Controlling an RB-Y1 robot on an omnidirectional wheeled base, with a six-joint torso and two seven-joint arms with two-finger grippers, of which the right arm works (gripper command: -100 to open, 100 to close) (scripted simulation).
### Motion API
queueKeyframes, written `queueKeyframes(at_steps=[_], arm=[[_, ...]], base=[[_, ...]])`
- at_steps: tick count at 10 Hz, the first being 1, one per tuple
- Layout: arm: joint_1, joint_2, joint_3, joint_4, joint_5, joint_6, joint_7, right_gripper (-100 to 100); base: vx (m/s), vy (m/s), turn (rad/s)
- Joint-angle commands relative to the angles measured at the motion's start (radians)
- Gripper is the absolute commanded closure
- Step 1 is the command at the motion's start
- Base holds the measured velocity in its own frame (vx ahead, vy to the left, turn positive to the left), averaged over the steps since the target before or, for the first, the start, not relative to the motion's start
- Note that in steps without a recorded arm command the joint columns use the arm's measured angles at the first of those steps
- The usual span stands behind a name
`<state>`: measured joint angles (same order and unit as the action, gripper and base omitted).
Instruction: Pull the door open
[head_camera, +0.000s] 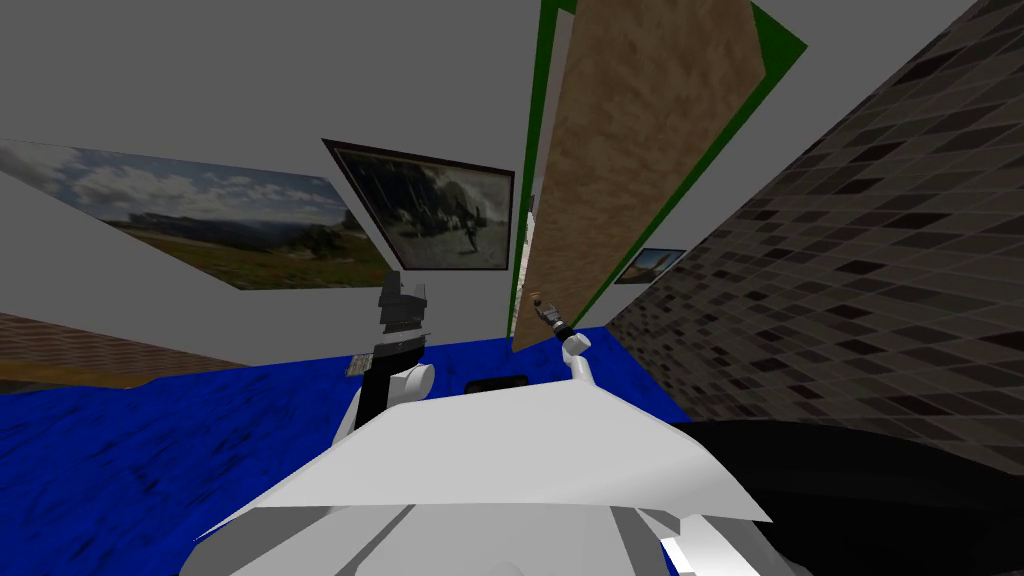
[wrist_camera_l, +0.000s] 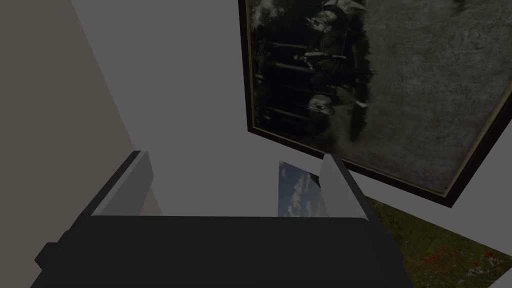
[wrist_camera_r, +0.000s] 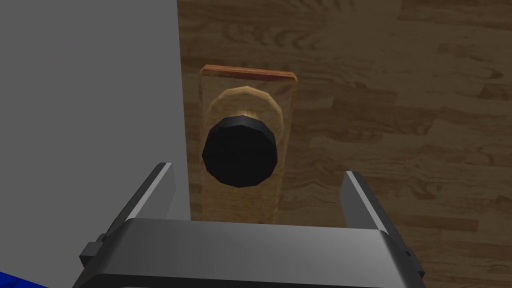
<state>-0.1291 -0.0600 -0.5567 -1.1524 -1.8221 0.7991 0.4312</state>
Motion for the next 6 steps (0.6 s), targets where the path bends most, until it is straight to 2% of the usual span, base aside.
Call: queueKeyframes(at_steps=[1, 2, 3, 4, 6], arm=[[0.005, -0.010, -0.003, 0.005, -0.017, 0.005, -0.003, -100], [0.007, -0.011, -0.006, 0.011, -0.029, 0.008, -0.003, -100], [0.006, -0.008, -0.005, 0.008, -0.022, 0.006, -0.001, -100], [0.006, -0.008, -0.005, 0.008, -0.022, 0.006, -0.001, 100], [0.006, -0.008, -0.005, 0.008, -0.022, 0.006, -0.001, 100]], base=[[0.200, 0.110, 0.046], [0.196, 0.079, 0.053], [0.089, 0.030, 0.010], [-0.012, -0.001, -0.007], [-0.030, -0.009, 0.011]])
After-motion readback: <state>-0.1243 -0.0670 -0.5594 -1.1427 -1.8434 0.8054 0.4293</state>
